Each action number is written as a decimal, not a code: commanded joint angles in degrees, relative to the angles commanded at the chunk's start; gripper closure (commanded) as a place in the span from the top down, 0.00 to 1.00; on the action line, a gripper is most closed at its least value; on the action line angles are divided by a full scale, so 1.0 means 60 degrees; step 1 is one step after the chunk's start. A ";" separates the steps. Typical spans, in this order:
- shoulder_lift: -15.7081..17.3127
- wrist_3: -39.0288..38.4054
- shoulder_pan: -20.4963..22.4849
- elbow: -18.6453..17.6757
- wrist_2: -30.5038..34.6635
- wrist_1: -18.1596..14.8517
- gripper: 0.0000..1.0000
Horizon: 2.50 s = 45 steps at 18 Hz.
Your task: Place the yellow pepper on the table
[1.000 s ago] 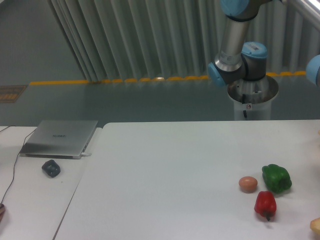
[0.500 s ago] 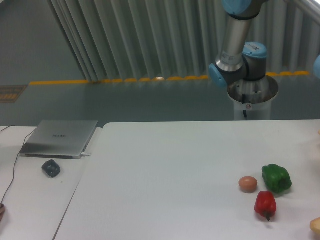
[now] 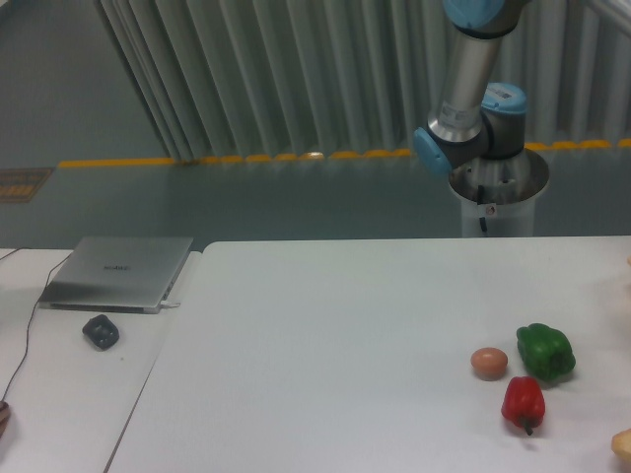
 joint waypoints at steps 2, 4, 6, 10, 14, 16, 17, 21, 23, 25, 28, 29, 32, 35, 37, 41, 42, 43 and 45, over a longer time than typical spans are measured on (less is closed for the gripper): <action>0.0014 0.1057 0.0117 -0.0029 0.0320 0.0000 1.00; 0.0014 0.1674 0.0132 -0.0015 0.0745 -0.0015 1.00; -0.0015 0.2230 0.0132 0.0000 0.1228 0.0000 1.00; -0.0190 0.3374 0.0161 -0.0015 0.1640 0.0117 1.00; -0.0322 0.4268 0.0191 0.0116 0.1977 0.0176 1.00; -0.0512 0.4764 0.0220 0.0321 0.1978 0.0161 1.00; -0.0600 0.5087 0.0220 0.0308 0.1978 0.0161 1.00; -0.0659 0.5747 0.0411 0.0337 0.1978 0.0191 1.00; -0.0674 0.6172 0.0425 0.0337 0.1978 0.0263 1.00; -0.0674 0.6553 0.0425 0.0322 0.1992 0.0337 1.00; -0.0616 0.7080 0.0425 0.0118 0.2065 0.0425 1.00; -0.0572 0.7154 0.0425 -0.0028 0.2109 0.0439 1.00; -0.0352 0.7388 0.0790 -0.0395 0.2153 0.0586 1.00; -0.0396 0.7916 0.1127 -0.0410 0.2124 0.0572 1.00; -0.0367 0.7917 0.1245 -0.0439 0.2066 0.0527 1.00; -0.0557 0.7917 0.1377 -0.0483 0.1832 0.0557 1.00; -0.0557 0.7917 0.1406 -0.0483 0.1817 0.0557 1.00; -0.0600 0.7888 0.1392 -0.0483 0.1788 0.0557 1.00; -0.0674 0.7888 0.1421 -0.0498 0.1714 0.0557 1.00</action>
